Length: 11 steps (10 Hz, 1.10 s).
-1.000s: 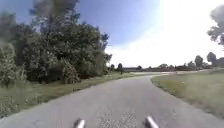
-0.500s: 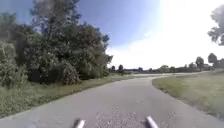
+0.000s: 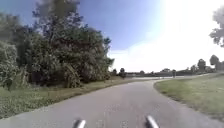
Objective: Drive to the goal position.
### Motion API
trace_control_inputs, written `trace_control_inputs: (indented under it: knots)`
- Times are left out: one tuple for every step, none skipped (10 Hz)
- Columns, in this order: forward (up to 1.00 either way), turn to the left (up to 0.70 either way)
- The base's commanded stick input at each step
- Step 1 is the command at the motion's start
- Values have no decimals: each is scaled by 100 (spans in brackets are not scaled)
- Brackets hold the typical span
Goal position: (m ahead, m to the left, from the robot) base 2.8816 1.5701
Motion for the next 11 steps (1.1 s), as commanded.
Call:
trace_control_inputs:
  knots:
    - [70, 0]
    - [70, 0]
    - [70, 0]
    - [70, 0]
    - [70, 0]
    - [70, 0]
    - [70, 0]
    - [70, 0]
    - [70, 0]
    - [70, 0]
    - [70, 0]
